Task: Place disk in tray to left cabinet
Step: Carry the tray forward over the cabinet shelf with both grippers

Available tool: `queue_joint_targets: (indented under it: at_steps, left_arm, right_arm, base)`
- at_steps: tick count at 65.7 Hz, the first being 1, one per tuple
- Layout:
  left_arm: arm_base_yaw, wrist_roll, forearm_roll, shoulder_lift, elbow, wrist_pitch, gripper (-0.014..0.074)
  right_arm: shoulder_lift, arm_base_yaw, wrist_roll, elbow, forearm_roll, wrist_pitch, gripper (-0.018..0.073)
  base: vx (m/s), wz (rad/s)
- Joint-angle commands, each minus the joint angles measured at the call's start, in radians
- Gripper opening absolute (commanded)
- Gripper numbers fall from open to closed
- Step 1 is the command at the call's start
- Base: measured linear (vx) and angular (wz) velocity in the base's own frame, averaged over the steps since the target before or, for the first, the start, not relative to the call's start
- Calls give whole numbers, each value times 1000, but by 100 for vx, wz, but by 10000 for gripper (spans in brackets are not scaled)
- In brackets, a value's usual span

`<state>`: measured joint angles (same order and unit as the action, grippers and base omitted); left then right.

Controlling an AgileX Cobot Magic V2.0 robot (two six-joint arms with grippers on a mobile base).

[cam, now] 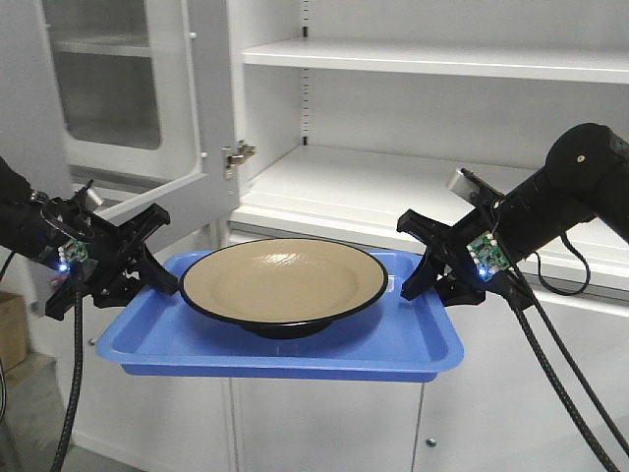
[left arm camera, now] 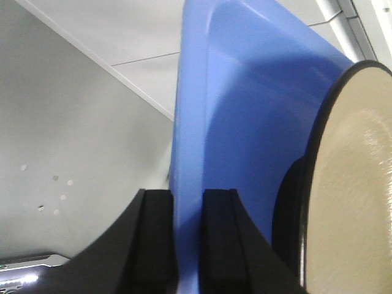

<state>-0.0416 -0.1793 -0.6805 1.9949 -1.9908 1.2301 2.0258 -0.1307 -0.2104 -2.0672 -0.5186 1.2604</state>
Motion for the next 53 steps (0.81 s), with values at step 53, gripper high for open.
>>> queue_joint_targets:
  at_steps: [53]
  left_arm:
    - [-35, -21, -217, -70, -37, 23, -1]
  right_arm:
    - [-67, -31, 6, -36, -197, -37, -5]
  base:
    - [23, -24]
